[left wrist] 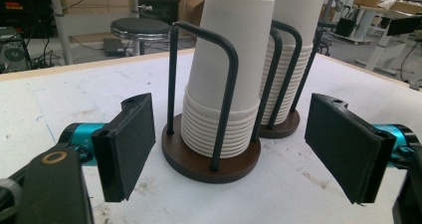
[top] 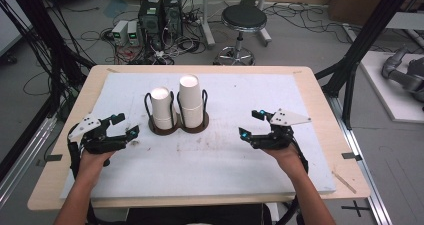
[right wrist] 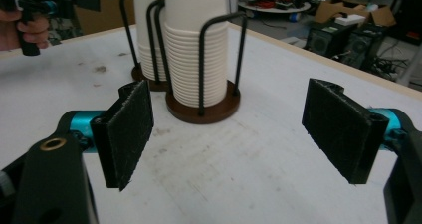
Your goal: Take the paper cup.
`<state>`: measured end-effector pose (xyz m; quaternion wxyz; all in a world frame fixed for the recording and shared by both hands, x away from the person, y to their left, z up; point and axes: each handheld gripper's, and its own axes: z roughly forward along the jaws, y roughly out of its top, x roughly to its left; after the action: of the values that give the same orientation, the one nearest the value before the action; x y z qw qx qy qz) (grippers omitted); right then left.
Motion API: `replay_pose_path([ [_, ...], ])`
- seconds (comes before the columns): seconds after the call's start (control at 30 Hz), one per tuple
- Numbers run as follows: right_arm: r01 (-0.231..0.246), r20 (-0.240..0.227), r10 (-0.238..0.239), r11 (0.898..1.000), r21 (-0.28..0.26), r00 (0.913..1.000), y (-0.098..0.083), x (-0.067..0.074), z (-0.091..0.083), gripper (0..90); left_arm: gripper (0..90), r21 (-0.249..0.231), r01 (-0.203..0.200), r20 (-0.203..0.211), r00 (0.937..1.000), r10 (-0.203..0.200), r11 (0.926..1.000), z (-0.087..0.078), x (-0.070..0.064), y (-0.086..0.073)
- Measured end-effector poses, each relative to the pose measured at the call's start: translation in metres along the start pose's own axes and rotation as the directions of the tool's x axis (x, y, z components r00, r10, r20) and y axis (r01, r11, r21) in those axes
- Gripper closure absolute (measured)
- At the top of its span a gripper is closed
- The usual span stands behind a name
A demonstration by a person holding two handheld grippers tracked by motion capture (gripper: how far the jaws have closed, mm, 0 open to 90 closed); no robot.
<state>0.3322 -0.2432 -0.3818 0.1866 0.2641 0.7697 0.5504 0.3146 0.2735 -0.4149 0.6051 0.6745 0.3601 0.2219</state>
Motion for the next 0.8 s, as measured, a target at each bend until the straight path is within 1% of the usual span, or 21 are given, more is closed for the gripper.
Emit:
replay_pose_path([
  [0.03, 0.015, -0.019, -0.015, 1.0, -0.003, 0.9997, 0.004, 0.004, 0.006, 22.9, 19.9, 0.0, 0.0, 0.0, 1.0, 0.0, 1.0, 0.0, 0.0, 0.0],
  [0.07, 0.015, -0.019, -0.015, 1.0, -0.003, 0.9997, 0.004, 0.004, 0.006, 22.9, 19.9, 0.0, 0.0, 0.001, 1.0, 0.0, 1.0, 0.0, 0.0, 0.0],
  [0.1, 0.023, -0.049, -0.023, 1.0, -0.002, 0.9985, 0.006, 0.007, 0.01, 27.7, 19.8, -0.001, 0.002, 0.003, 1.0, -0.002, 1.0, 0.0, 0.0, 0.0],
  [0.13, 0.023, -0.049, -0.023, 1.0, -0.002, 0.9985, 0.006, 0.007, 0.01, 27.7, 19.8, -0.001, 0.002, 0.003, 1.0, -0.002, 1.0, 0.0, 0.0, 0.0],
  [0.17, 0.024, -0.064, -0.024, 1.0, -0.001, 0.9976, 0.008, 0.009, 0.014, 28.3, 19.9, 0.0, 0.001, 0.003, 1.0, -0.001, 1.0, 0.0, 0.0, 0.0],
  [0.23, 0.022, -0.071, -0.022, 1.0, -0.004, 0.9972, 0.009, 0.01, 0.015, 29.4, 19.8, 0.0, -0.002, 0.006, 1.0, 0.002, 1.0, 0.0, 0.0, 0.0],
  [0.3, 0.012, -0.089, -0.014, 1.0, -0.019, 0.9959, 0.012, 0.011, 0.016, 32.7, 19.8, -0.002, -0.001, 0.007, 1.0, 0.001, 1.0, 0.0, 0.0, 0.001],
  [0.4, 0.014, -0.1, -0.017, 0.999, -0.035, 0.9949, 0.019, 0.013, 0.02, 35.6, 19.8, -0.004, -0.001, 0.007, 1.0, 0.001, 1.0, 0.001, -0.001, 0.001],
  [0.43, 0.021, -0.103, -0.025, 0.999, -0.042, 0.9943, 0.021, 0.015, 0.023, 36.6, 19.9, -0.003, 0.0, 0.009, 1.0, 0.0, 1.0, 0.001, -0.001, 0.001],
  [0.47, 0.036, -0.117, -0.04, 0.999, -0.04, 0.9924, 0.026, 0.019, 0.028, 41.0, 19.8, -0.002, -0.001, 0.009, 1.0, 0.001, 1.0, 0.001, -0.001, 0.001],
  [0.5, 0.036, -0.117, -0.04, 0.999, -0.04, 0.9924, 0.026, 0.019, 0.028, 41.0, 19.8, 0.0, -0.003, 0.009, 1.0, 0.003, 1.0, 0.001, -0.001, 0.001],
  [0.53, 0.061, -0.133, -0.066, 0.997, -0.036, 0.9889, 0.031, 0.024, 0.035, 45.3, 19.8, 0.0, -0.003, 0.009, 1.0, 0.003, 1.0, 0.001, -0.001, 0.001],
  [0.57, 0.074, -0.145, -0.079, 0.996, -0.039, 0.9862, 0.033, 0.027, 0.039, 47.6, 19.8, -0.001, -0.002, 0.008, 1.0, 0.002, 1.0, 0.001, -0.001, 0.001],
  [0.6, 0.084, -0.157, -0.09, 0.995, -0.045, 0.9835, 0.036, 0.03, 0.043, 49.4, 19.9, -0.001, -0.002, 0.007, 1.0, 0.002, 1.0, 0.001, -0.001, 0.001],
  [0.63, 0.084, -0.157, -0.09, 0.995, -0.045, 0.9835, 0.036, 0.03, 0.043, 49.4, 19.9, -0.002, -0.001, 0.006, 1.0, 0.001, 1.0, 0.001, 0.0, 0.001],
  [0.67, 0.095, -0.164, -0.102, 0.994, -0.05, 0.9812, 0.038, 0.032, 0.047, 50.9, 19.9, 0.0, -0.002, 0.006, 1.0, 0.002, 1.0, 0.0, 0.0, 0.001],
  [0.7, 0.109, -0.184, -0.117, 0.993, -0.054, 0.9758, 0.043, 0.037, 0.056, 54.1, 19.9, 0.001, -0.001, 0.005, 1.0, 0.001, 1.0, 0.0, 0.0, 0.001],
  [0.73, 0.109, -0.184, -0.117, 0.993, -0.054, 0.9758, 0.043, 0.037, 0.056, 54.1, 19.9, -0.002, 0.001, 0.005, 1.0, -0.001, 1.0, 0.0, 0.001, 0.001],
  [0.77, 0.108, -0.191, -0.116, 0.993, -0.051, 0.9747, 0.047, 0.039, 0.064, 56.3, 19.8, -0.001, -0.002, 0.004, 1.0, 0.002, 1.0, -0.001, 0.001, 0.001],
  [0.8, 0.103, -0.196, -0.112, 0.993, -0.053, 0.9742, 0.048, 0.04, 0.068, 57.7, 19.8, -0.002, 0.0, 0.003, 1.0, 0.0, 1.0, -0.001, 0.001, 0.001],
])
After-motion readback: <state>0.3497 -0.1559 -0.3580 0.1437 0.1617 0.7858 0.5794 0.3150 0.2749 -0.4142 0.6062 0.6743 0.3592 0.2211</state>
